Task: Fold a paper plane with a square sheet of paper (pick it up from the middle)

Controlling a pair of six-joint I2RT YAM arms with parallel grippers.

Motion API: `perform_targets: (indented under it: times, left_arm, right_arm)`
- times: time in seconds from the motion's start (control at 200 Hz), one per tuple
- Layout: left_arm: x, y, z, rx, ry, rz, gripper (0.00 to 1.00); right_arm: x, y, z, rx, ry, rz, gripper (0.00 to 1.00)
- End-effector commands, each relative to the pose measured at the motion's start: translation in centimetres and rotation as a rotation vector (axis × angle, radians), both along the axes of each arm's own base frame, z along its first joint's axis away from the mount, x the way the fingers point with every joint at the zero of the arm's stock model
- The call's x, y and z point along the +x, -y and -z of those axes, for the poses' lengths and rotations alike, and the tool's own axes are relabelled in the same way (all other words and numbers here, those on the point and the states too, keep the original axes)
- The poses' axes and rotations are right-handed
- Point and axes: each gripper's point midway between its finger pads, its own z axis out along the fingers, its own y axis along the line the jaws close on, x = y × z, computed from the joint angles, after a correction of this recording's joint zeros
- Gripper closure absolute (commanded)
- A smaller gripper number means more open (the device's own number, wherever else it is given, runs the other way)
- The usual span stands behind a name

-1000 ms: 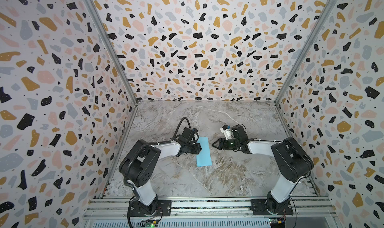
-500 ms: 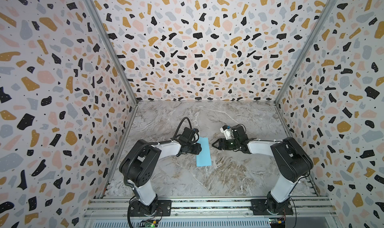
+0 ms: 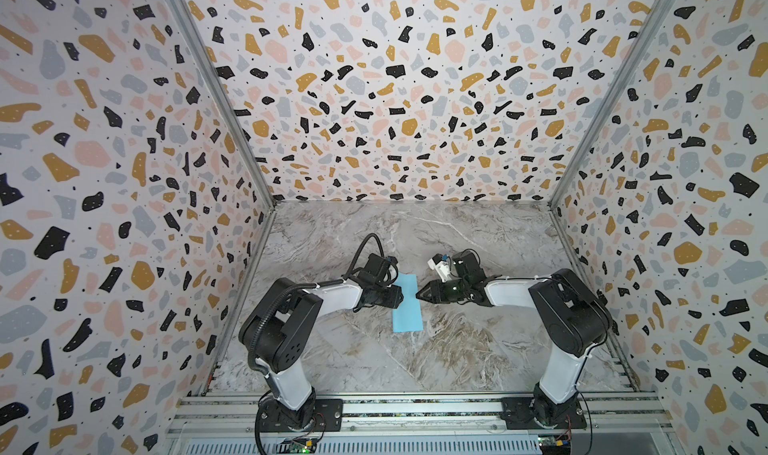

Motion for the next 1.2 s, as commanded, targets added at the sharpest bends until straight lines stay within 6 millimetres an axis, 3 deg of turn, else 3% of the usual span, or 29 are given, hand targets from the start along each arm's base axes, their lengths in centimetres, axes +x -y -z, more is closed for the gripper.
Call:
perform_targets:
  times: [0.0, 0.28, 0.616, 0.861, 1.006, 1.197]
  left_arm:
    - [-8.4, -5.7, 7.2, 0.254, -0.349, -0.013, 0.54]
    - [-8.5, -5.8, 7.3, 0.257, -0.353, -0.016, 0.54]
    - [-8.7, -5.8, 7.5, 0.259, -0.363, -0.019, 0.54]
    - [-8.5, -5.8, 7.3, 0.254, -0.357, -0.033, 0.54]
    - [-6.9, -4.7, 5.2, 0.21, -0.312, -0.051, 0.52]
    - [-2.7, -3.6, -1.2, 0.131, -0.141, -0.152, 0.39]
  right_arm:
    - [0.2, -1.7, -1.8, 0.06, 0.001, -0.028, 0.66]
    - [0.1, -2.1, -0.4, 0.021, -0.04, -0.031, 0.78]
    - [-0.3, -1.7, 1.4, -0.029, -0.076, -0.037, 0.79]
    - [-0.7, -0.4, 4.0, -0.15, -0.109, -0.025, 0.79]
    - [-1.2, 0.7, 5.5, -0.229, -0.128, -0.018, 0.79]
    - [-1.6, 1.6, 6.9, -0.301, -0.146, -0.016, 0.8]
